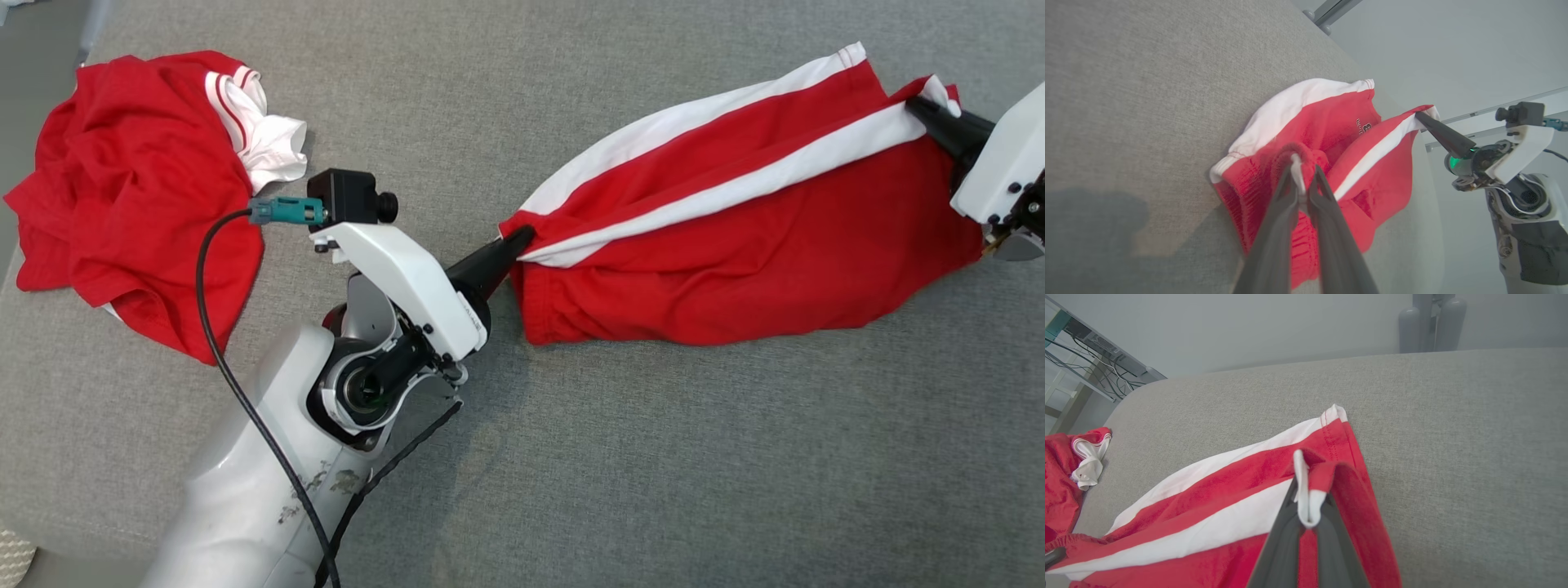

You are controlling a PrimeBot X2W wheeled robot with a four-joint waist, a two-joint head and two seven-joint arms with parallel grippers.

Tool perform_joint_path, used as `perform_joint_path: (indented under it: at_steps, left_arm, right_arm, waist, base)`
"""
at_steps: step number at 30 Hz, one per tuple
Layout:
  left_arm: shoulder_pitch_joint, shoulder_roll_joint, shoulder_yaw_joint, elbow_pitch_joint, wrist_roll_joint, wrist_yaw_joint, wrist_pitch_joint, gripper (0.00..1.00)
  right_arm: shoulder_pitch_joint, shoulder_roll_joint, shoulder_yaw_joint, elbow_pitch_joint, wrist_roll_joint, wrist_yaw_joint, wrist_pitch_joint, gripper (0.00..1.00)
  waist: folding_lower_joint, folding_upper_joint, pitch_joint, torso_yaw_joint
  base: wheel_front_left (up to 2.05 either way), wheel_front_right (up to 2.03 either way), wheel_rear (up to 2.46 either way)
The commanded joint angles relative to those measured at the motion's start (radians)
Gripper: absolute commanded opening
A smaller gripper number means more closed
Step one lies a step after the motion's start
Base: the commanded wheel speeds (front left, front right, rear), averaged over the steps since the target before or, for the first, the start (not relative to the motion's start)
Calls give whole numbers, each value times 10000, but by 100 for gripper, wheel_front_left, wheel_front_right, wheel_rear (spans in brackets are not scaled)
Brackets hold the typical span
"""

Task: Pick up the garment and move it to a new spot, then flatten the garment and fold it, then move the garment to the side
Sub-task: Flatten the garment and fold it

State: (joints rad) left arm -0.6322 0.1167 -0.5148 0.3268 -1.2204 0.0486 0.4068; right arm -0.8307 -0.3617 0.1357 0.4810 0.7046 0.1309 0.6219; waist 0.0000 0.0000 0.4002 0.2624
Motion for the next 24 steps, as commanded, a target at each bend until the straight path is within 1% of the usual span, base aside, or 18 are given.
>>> perform_joint_path:
  at_steps: [1, 9, 18, 19, 20, 21, 22, 23, 24]
  left_arm:
    - [-251, 1, 75, 70, 82, -84, -109, 0]
    - [-603, -222, 5, 470, 168, -296, -486, 0]
    - [-978, -454, -59, 950, 49, -395, -790, 0]
    - [-1029, -466, -60, 994, 38, -401, -820, 7]
    - [-1071, -477, -67, 1033, 25, -401, -819, 20]
    - [-1115, -483, -81, 1081, 32, -378, -839, 36]
    - [-1166, -483, -90, 1130, 51, -351, -882, 86]
    - [-1218, -485, -102, 1170, 84, -340, -912, 100]
    - [-1261, -498, -122, 1207, 140, -306, -981, 100]
  right_arm:
    - [-198, -65, 19, 150, -73, -4, -144, 0]
    - [-684, -142, 130, 966, -226, -4, -697, 0]
    - [-1182, -171, 286, 1646, -254, -4, -1044, 0]
    - [-1273, -156, 201, 1783, -325, -5, -1135, 0]
    - [-1368, -92, 170, 1886, -364, -4, -1219, 37]
    - [-1465, -17, 119, 1996, -382, -4, -1330, 90]
    - [-1538, 38, 74, 2083, -405, -4, -1449, 100]
    - [-1632, 72, 21, 2178, -439, -4, -1558, 100]
    - [-1709, 133, 10, 2236, -447, -4, -1681, 100]
  waist:
    - [0, 0, 96, 81]
    - [0, 0, 354, 326]
    - [0, 0, 661, 407]
    - [0, 0, 689, 407]
    - [0, 0, 718, 409]
    - [0, 0, 749, 415]
    - [0, 0, 775, 421]
    - [0, 0, 800, 430]
    - [0, 0, 823, 444]
  base:
    - [0, 0, 0]
    - [0, 0, 0]
    - [0, 0, 0]
    - [0, 0, 0]
    - [0, 0, 0]
    - [0, 0, 0]
    - [0, 0, 0]
    - [0, 0, 0]
    - [0, 0, 0]
